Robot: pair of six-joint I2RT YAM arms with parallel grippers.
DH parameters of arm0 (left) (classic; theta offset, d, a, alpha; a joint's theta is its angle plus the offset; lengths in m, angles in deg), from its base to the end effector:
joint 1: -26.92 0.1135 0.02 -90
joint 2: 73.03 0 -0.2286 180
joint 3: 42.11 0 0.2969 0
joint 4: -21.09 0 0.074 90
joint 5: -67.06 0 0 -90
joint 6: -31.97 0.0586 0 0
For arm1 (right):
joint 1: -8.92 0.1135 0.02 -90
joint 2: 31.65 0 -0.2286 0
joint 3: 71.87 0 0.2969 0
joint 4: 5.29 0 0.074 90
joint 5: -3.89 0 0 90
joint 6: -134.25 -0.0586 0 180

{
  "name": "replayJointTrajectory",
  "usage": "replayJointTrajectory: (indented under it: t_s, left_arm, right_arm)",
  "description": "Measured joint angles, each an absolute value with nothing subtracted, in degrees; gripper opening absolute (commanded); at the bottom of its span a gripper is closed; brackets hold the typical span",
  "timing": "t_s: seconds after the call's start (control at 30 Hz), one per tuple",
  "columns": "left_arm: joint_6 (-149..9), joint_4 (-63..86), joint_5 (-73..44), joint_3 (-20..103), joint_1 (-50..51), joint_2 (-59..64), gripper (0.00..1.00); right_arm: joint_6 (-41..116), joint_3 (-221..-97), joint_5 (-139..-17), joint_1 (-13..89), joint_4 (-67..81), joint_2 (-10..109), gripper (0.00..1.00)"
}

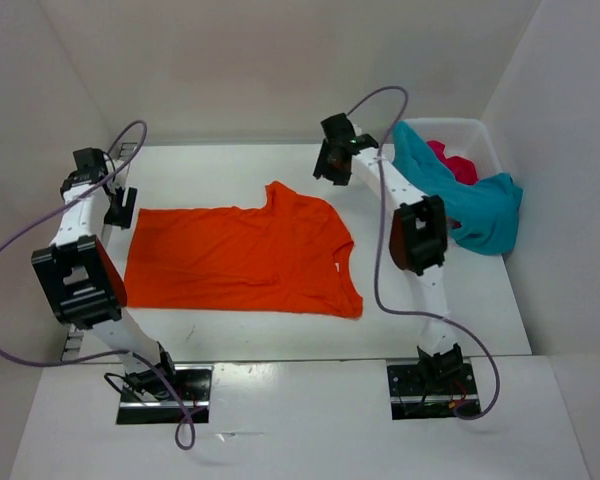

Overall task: Fold and stack the t-shirts
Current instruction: Grap the side of the flattened tshirt furthest away from the robot with both arms

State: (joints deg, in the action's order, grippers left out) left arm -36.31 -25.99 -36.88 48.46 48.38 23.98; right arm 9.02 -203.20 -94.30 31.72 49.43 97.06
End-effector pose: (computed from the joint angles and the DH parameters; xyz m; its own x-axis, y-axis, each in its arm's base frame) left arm 0.3864 0.1671 0.2019 -0.8759 0.0416 -0.4806 -0.1768 0.8993 0.4000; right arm 0.5016 0.2018 0.2013 -0.7689 0.2961 -0.5666 0.1722 0.9494 0.2625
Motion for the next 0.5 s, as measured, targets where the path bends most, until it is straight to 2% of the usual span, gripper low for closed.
replayJointTrajectory:
  t_s: [0.17, 0.3, 0.5]
  left_arm:
    - [-39.1, -23.3, -31.5, 56.2, 47.8, 35.5, 0.86]
    - [-40.4, -22.5, -28.7, 59.2, 45.9, 41.3, 0.87]
    - [-42.0, -21.0, -26.2, 62.1, 44.1, 46.2, 0.87]
  right_arm:
    - [16.3, -230.0, -96.2, 33.6, 57.0, 118.7, 0.56]
    - [18.5, -234.0, -95.3, 35.3, 61.1, 123.5, 0.59]
    - [19.8, -234.7, -93.6, 36.6, 62.4, 124.0, 0.59]
